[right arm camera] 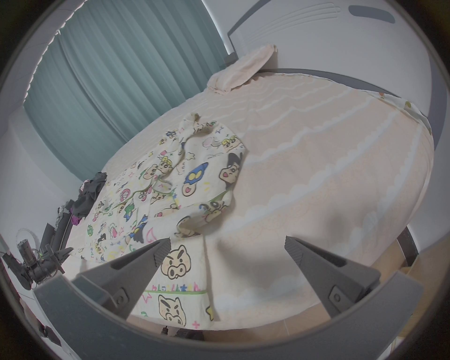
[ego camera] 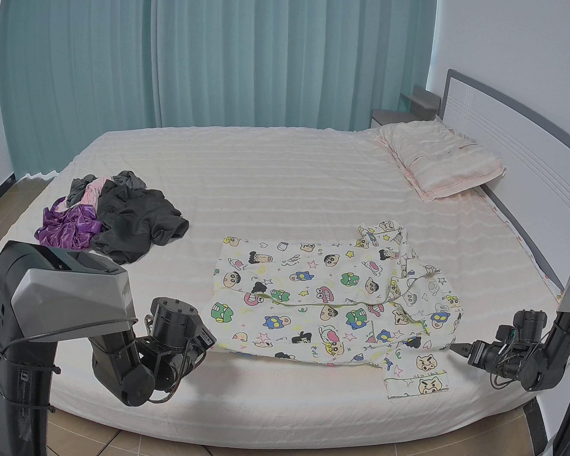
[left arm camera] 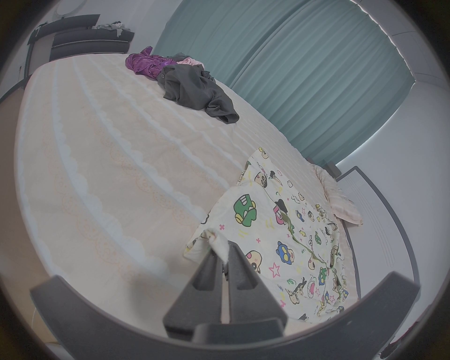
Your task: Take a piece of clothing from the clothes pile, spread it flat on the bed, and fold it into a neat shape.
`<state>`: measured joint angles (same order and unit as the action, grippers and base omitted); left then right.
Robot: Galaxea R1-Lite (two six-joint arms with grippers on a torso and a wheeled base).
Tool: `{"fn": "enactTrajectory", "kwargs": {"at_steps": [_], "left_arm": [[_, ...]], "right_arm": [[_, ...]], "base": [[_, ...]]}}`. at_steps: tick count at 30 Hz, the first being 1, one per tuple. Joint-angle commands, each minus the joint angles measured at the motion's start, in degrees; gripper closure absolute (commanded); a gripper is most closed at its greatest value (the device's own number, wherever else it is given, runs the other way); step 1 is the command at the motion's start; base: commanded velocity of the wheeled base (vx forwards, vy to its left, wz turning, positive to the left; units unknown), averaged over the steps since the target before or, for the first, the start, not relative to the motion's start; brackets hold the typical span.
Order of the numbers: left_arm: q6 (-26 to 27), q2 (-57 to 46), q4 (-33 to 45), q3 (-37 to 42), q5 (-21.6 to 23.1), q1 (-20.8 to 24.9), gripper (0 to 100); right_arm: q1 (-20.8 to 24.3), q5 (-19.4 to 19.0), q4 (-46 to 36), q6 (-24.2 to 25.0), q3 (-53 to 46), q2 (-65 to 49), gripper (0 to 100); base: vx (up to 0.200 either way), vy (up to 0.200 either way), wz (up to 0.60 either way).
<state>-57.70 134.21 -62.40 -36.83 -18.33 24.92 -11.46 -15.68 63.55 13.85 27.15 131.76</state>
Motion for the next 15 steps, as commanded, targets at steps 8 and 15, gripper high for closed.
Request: {"fn": "enactTrajectory", "kwargs": {"at_steps": [8,15], "left_arm": [[-0.05,-0.17,-0.09,0.7,-0.03,0.22,100],[-0.05,-0.26,-0.09,0.79,-0.03,0.22,100]], "right_arm": [[4.34,-2.08,3.95,-1.98,-7.46,0.87,0],[8.65,-1.02,4.83,-4.97,-8.69,1.93,0]], "base": [[0.0,0.0,0.0],[0.0,0.0,0.0]]}}
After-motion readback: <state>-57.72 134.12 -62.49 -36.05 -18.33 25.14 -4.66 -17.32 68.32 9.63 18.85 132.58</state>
